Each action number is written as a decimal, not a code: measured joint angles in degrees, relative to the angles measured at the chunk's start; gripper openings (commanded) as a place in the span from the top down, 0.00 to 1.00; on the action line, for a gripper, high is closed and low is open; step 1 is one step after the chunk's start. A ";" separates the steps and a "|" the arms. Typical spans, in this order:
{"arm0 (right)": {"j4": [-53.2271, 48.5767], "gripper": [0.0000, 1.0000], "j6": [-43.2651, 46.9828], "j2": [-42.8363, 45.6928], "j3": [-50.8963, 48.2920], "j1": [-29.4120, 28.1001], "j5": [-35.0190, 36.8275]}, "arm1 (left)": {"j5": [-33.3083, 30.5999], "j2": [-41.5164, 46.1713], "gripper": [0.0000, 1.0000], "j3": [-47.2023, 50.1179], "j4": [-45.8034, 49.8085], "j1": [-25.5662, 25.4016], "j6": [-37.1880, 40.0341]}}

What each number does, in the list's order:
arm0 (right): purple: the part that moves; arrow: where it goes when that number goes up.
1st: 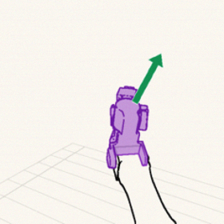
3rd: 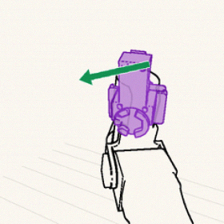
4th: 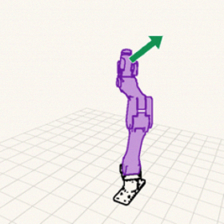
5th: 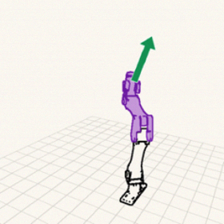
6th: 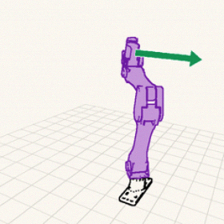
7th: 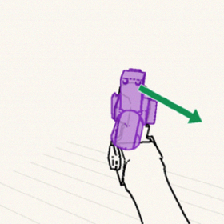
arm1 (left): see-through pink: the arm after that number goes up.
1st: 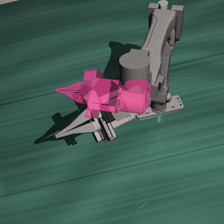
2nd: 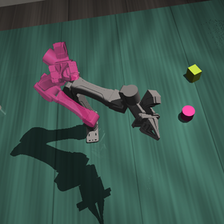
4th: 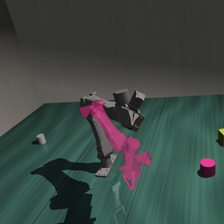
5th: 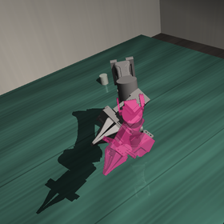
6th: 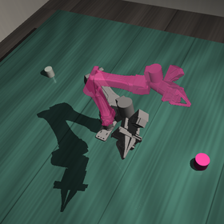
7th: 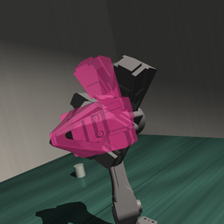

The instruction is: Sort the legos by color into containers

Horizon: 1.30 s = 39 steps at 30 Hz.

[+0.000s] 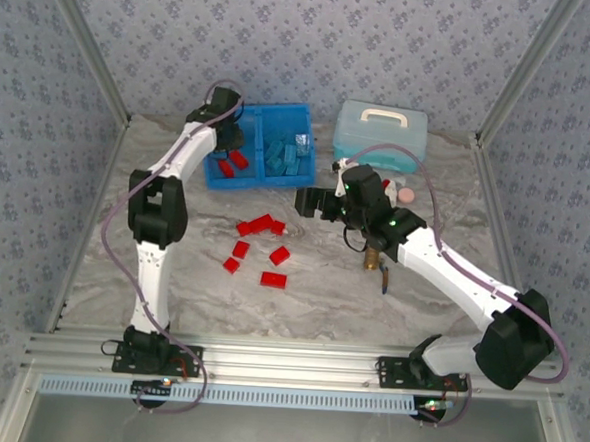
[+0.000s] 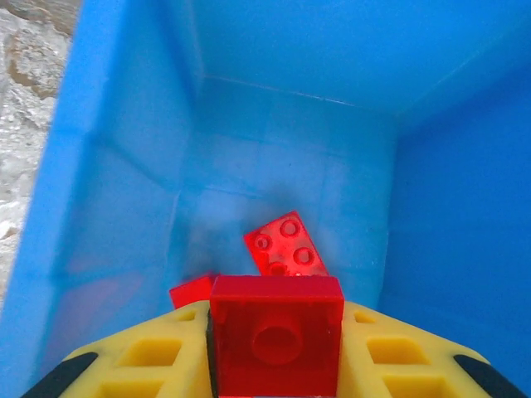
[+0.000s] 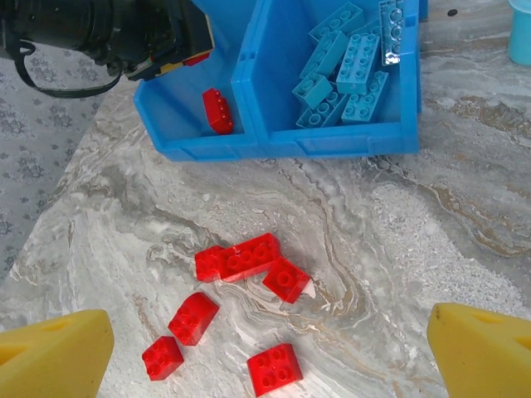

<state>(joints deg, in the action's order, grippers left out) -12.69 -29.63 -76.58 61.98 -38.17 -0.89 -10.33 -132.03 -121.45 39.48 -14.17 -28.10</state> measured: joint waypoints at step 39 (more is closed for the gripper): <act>0.98 0.00 -1.51 -3.45 -0.33 -0.22 -0.79 | 6.58 59.08 0.23 70.25 -1.51 -17.14 6.12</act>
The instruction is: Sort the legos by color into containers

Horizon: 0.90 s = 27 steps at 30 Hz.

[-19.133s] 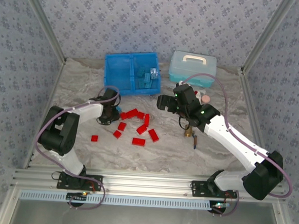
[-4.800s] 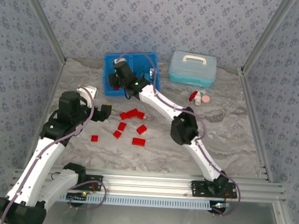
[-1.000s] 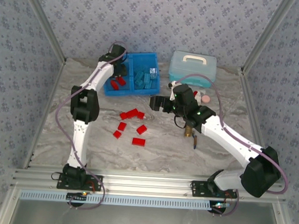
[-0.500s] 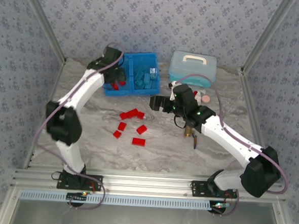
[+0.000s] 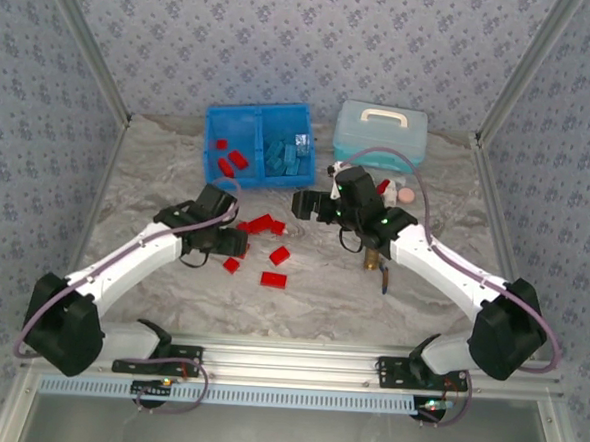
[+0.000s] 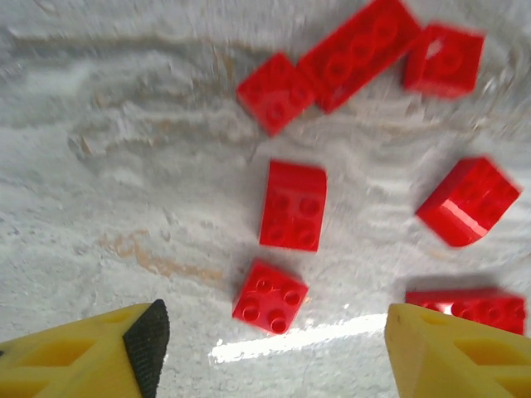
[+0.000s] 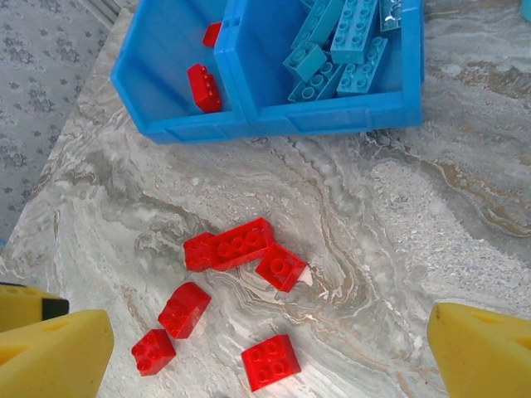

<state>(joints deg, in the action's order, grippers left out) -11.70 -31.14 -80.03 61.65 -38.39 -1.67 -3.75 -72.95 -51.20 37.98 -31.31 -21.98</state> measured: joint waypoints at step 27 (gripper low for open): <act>-0.13 0.00 -0.85 -0.42 0.00 0.00 -0.72 | -3.63 -16.00 0.62 4.66 -8.68 -5.49 0.02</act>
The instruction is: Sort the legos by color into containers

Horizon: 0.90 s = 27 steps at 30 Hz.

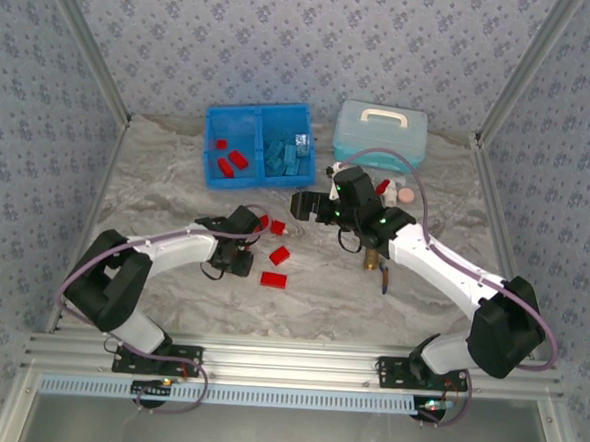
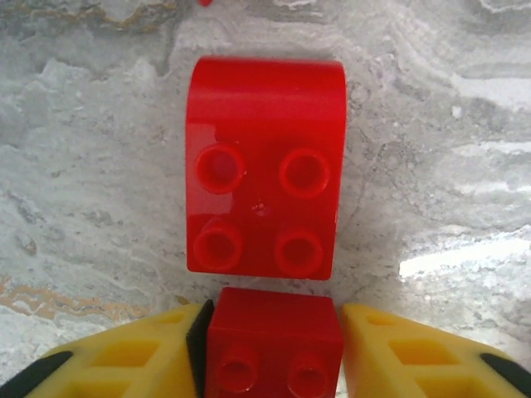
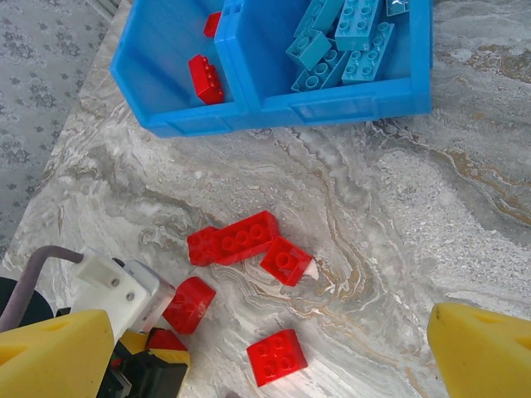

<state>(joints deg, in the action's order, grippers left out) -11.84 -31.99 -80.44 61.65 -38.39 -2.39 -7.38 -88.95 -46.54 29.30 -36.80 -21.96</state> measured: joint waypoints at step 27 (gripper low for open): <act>-0.26 0.00 -0.15 0.00 0.55 0.02 0.00 | -1.49 -10.08 0.71 -40.46 0.09 17.70 1.64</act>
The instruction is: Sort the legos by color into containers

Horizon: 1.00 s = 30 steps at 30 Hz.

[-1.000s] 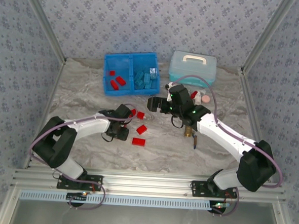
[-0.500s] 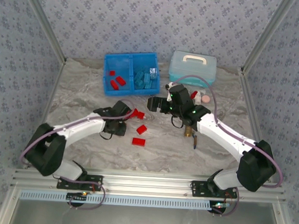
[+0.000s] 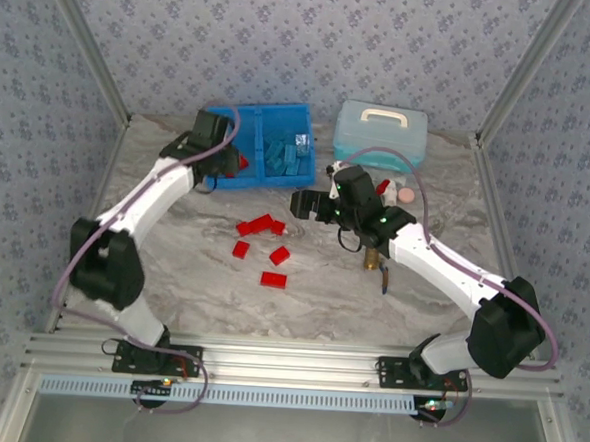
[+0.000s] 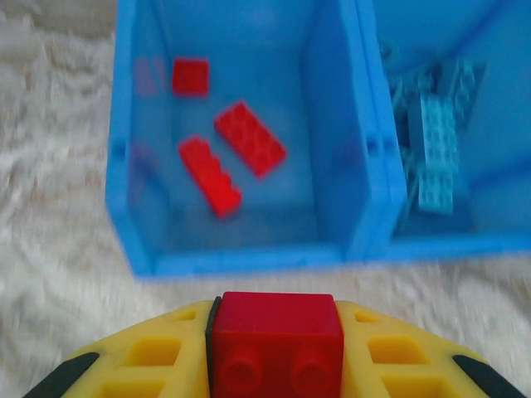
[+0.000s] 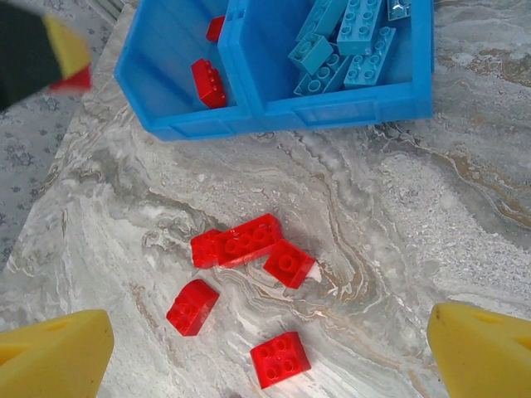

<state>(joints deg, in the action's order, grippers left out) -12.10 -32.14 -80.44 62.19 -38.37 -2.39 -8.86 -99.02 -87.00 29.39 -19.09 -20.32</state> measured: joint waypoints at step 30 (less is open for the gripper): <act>-2.64 0.00 0.22 1.18 0.11 2.25 -0.02 | -5.70 -52.50 0.46 -58.51 5.31 4.52 4.20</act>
<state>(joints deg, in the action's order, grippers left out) -14.74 -31.92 -79.26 62.30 -36.12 -2.42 -14.57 -151.52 -145.51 34.70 -14.57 -16.12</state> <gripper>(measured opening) 0.999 0.522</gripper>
